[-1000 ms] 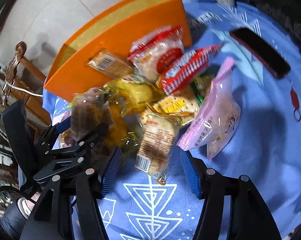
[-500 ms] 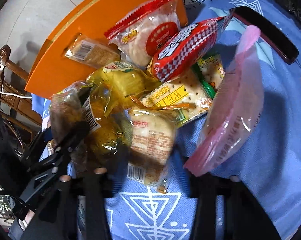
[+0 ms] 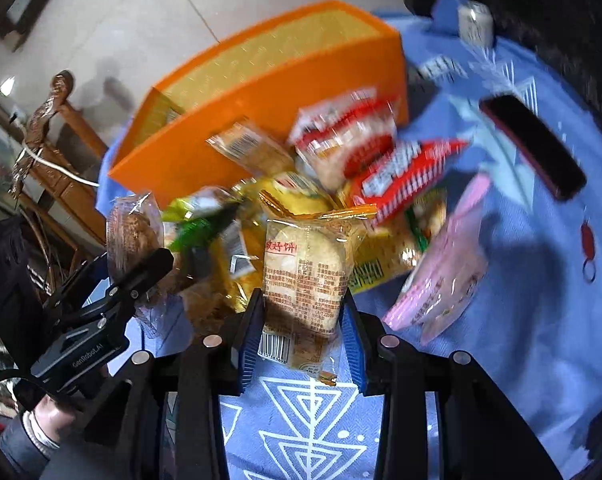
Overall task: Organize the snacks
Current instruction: 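Grasp the clear bread loaf packet with the left tool while the right grasps the cream bread packet, then lift both bread packets over the orange box and open both tools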
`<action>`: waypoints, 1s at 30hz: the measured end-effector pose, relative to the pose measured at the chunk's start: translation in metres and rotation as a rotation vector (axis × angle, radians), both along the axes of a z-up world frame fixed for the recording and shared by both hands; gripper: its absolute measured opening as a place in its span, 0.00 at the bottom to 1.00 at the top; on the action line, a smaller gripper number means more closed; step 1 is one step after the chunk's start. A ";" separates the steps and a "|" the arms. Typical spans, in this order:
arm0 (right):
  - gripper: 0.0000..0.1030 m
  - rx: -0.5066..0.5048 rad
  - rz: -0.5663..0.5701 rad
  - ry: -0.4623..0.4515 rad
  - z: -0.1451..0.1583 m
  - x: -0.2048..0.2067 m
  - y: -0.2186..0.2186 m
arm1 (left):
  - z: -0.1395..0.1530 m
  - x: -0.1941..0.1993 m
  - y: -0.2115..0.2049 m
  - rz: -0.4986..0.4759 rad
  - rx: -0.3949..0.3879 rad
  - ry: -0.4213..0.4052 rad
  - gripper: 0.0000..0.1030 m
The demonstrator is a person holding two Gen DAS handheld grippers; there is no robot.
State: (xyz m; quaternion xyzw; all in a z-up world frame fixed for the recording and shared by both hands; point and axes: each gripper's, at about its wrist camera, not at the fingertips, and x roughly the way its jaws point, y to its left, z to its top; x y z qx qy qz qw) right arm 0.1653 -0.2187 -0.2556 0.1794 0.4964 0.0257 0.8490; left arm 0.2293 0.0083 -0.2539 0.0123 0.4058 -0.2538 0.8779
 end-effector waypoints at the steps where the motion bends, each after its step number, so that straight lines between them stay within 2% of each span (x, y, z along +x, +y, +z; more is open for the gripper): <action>1: 0.36 -0.007 0.008 -0.016 0.005 0.001 0.002 | 0.006 -0.002 0.002 0.006 -0.005 -0.011 0.72; 9: 0.36 -0.095 0.102 -0.203 0.056 -0.005 0.013 | 0.058 -0.003 0.017 0.047 -0.034 -0.124 0.72; 16: 0.36 -0.098 0.116 -0.311 0.090 0.006 0.014 | 0.096 0.013 0.017 0.066 -0.061 -0.199 0.72; 25: 0.36 -0.114 0.107 -0.449 0.135 0.056 0.010 | 0.130 0.052 0.004 0.080 -0.097 -0.265 0.72; 30: 0.38 -0.148 0.117 -0.501 0.152 0.102 0.010 | 0.147 0.092 -0.004 0.099 -0.059 -0.292 0.73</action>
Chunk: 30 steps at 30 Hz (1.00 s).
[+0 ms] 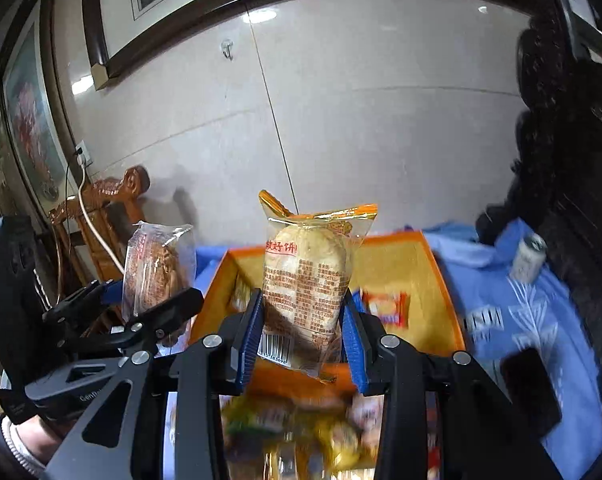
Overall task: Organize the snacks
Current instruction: 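Lift both bread packets over the orange box and open both tools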
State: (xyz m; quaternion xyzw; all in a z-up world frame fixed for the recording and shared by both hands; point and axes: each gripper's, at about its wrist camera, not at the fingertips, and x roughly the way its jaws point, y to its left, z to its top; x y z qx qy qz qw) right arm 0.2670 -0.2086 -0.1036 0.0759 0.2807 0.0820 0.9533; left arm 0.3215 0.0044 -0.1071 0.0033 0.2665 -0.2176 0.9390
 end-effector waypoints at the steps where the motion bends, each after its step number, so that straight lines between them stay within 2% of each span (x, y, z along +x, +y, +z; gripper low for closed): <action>1: 0.38 -0.012 0.003 -0.002 0.002 0.010 0.001 | 0.004 0.014 -0.001 0.011 0.003 0.018 0.76; 2: 0.43 -0.028 0.005 0.005 0.004 0.020 0.003 | 0.008 0.025 -0.001 0.045 0.014 0.033 0.89; 3: 0.48 -0.037 -0.011 0.013 0.008 0.032 0.003 | 0.014 0.034 0.001 0.095 0.019 0.034 0.95; 4: 0.53 -0.026 -0.038 0.004 0.013 0.037 0.000 | 0.019 0.036 0.003 0.112 0.007 0.023 0.95; 8: 0.56 -0.004 -0.059 -0.055 0.027 0.031 -0.008 | 0.035 0.031 0.017 0.135 -0.033 -0.042 0.96; 12: 0.56 0.005 -0.052 -0.022 0.018 0.019 -0.009 | 0.028 0.019 0.024 0.154 -0.029 -0.018 0.96; 20: 0.58 -0.010 -0.040 0.075 -0.019 -0.018 -0.006 | -0.020 -0.014 0.036 0.169 -0.014 0.110 0.96; 21: 0.60 -0.015 -0.042 0.094 -0.027 -0.025 -0.007 | -0.025 -0.020 0.040 0.169 -0.015 0.121 0.96; 24: 0.60 -0.011 -0.026 0.183 -0.054 -0.041 -0.007 | -0.046 -0.041 0.045 0.165 -0.009 0.166 0.96; 30: 0.60 -0.024 0.078 0.289 -0.102 -0.064 0.022 | -0.079 -0.079 0.070 0.178 0.028 0.244 0.96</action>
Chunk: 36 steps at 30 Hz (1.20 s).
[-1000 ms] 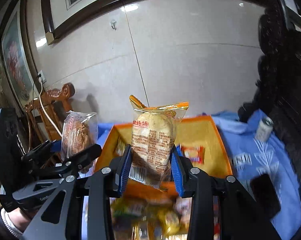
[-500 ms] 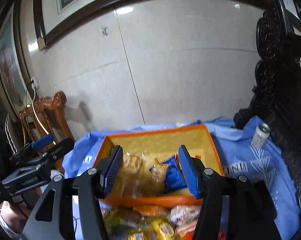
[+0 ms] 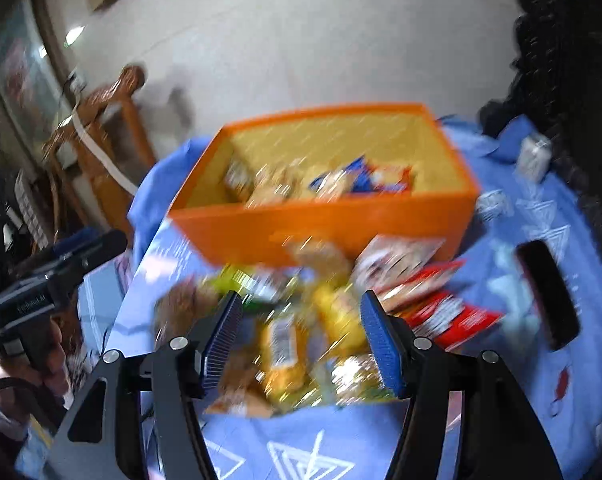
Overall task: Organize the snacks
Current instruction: 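Lift both bread packets over the orange box and open both tools, then grasp the yellow barcode bread packet with the right tool while the left grasps the pink cookie bag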
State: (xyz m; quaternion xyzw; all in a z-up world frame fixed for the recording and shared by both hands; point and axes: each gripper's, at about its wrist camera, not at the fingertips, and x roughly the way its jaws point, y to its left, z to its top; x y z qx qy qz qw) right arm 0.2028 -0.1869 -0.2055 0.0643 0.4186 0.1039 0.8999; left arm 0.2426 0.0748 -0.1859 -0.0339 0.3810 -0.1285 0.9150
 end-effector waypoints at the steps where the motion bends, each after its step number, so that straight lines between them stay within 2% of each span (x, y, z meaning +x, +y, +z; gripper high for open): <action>1: 0.60 -0.004 0.024 0.013 -0.007 -0.001 0.007 | -0.005 -0.006 0.005 0.005 0.002 0.016 0.96; 6: 0.59 -0.050 0.084 0.099 -0.051 0.009 0.035 | -0.017 -0.018 0.010 0.000 0.019 0.040 0.96; 16: 0.52 -0.098 0.071 0.208 -0.103 0.044 0.053 | -0.040 -0.017 0.020 0.035 0.011 0.120 0.96; 18: 0.48 -0.092 0.084 0.219 -0.109 0.047 0.056 | -0.046 -0.014 0.019 0.034 0.017 0.131 0.96; 21: 0.38 -0.097 0.102 0.217 -0.110 0.044 0.058 | -0.059 -0.007 0.016 0.021 0.028 0.150 0.96; 27: 0.38 -0.034 0.059 0.200 -0.087 0.030 0.041 | -0.096 0.016 0.010 0.004 0.019 0.220 0.96; 33: 0.38 0.002 0.016 0.215 -0.073 0.019 0.029 | -0.127 0.036 0.019 0.077 0.011 0.284 0.96; 36: 0.38 0.001 0.016 0.221 -0.074 0.018 0.032 | -0.140 0.040 0.025 0.108 -0.029 0.324 0.95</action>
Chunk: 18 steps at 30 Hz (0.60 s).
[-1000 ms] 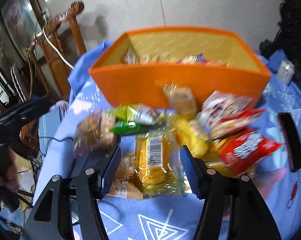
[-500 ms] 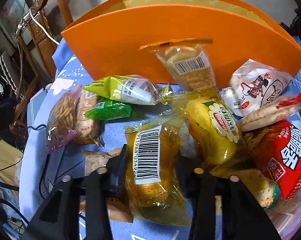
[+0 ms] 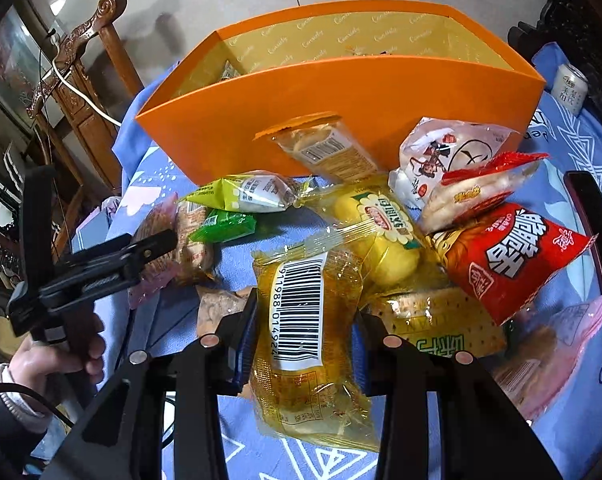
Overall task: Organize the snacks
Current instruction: 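Grasp the yellow barcode bread packet with the right tool while the left grasps the pink cookie bag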
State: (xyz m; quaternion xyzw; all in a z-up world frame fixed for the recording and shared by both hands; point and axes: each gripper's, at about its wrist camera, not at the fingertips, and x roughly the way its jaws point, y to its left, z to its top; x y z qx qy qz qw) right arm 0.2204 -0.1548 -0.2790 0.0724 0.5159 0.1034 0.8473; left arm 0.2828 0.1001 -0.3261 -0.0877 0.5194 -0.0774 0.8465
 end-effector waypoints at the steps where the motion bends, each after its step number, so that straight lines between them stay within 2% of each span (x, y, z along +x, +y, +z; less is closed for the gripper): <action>1: 0.38 -0.001 0.001 0.003 0.000 0.000 0.001 | -0.005 0.000 0.000 0.007 -0.017 0.014 0.95; 5: 0.38 -0.001 0.005 0.011 0.001 -0.003 -0.002 | -0.006 -0.006 -0.015 -0.044 0.001 -0.006 0.94; 6: 0.38 0.000 0.005 0.011 0.001 -0.002 -0.001 | -0.006 -0.007 -0.017 -0.051 0.003 -0.011 0.90; 7: 0.38 -0.001 0.006 0.010 0.001 -0.002 -0.001 | -0.005 -0.009 -0.020 -0.060 0.000 -0.024 0.86; 8: 0.38 -0.003 0.006 0.008 0.001 -0.002 -0.001 | -0.003 -0.010 -0.022 -0.073 -0.030 -0.038 0.70; 9: 0.38 -0.004 0.005 0.005 0.002 -0.003 -0.001 | -0.002 -0.011 -0.025 -0.084 -0.053 -0.039 0.60; 12: 0.38 -0.002 -0.004 0.000 0.004 -0.005 -0.003 | 0.001 -0.015 -0.034 -0.117 -0.049 -0.054 0.51; 15: 0.38 0.000 -0.015 -0.005 0.006 -0.007 -0.007 | 0.004 -0.022 -0.037 -0.137 -0.061 -0.057 0.46; 18: 0.38 0.004 -0.025 -0.014 0.008 -0.009 -0.010 | 0.008 -0.032 -0.035 -0.140 -0.067 -0.060 0.45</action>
